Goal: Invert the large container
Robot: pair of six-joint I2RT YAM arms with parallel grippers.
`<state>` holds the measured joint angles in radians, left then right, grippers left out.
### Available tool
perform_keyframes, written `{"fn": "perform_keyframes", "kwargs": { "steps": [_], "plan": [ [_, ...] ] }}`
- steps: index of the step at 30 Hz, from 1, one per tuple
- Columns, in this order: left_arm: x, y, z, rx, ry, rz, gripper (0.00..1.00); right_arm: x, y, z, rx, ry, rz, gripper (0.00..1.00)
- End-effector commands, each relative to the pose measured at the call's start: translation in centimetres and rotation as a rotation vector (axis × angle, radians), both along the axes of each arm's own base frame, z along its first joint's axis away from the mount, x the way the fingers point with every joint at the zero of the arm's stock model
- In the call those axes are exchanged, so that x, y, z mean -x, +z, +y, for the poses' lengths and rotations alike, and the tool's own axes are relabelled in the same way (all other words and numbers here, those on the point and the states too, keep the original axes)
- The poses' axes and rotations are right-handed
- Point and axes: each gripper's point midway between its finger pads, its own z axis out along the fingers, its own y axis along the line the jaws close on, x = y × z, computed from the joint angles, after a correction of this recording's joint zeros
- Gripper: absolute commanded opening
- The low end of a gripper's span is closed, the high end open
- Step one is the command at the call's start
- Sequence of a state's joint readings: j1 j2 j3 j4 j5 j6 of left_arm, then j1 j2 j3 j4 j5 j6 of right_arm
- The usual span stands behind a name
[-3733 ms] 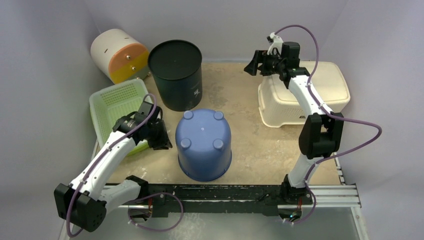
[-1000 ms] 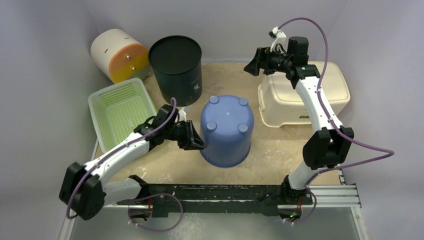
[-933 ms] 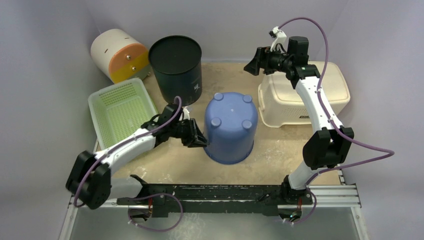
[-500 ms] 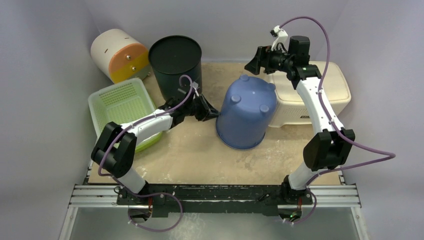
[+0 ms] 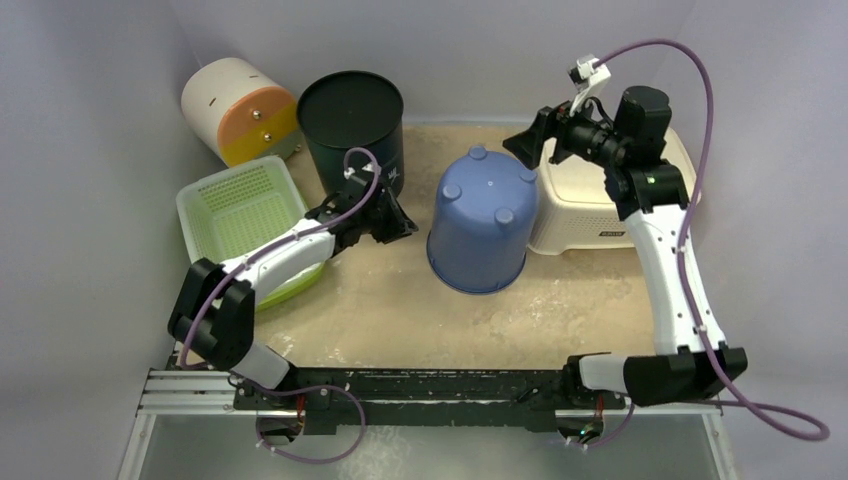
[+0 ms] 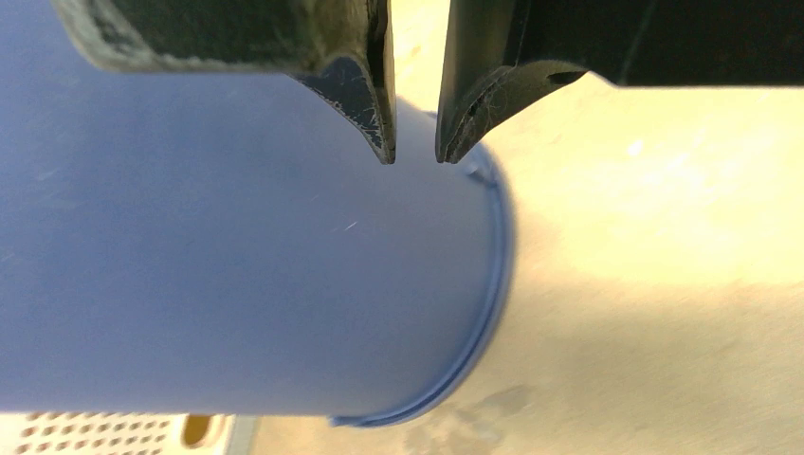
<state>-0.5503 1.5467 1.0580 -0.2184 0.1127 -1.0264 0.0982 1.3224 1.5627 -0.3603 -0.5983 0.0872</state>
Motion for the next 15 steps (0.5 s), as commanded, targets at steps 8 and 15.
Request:
{"fn": "perform_keyframes", "kwargs": {
  "steps": [8, 15],
  "plan": [
    [3.2, 1.7, 7.9, -0.261, 0.1, -0.12, 0.27, 11.4, -1.7, 4.7, -0.14, 0.35, 0.149, 0.81],
    [2.3, 1.1, 10.6, -0.404, 0.152, -0.161, 0.3, 13.7, -5.7, 10.2, -0.045, 0.527, 0.306, 0.77]
  ]
}}
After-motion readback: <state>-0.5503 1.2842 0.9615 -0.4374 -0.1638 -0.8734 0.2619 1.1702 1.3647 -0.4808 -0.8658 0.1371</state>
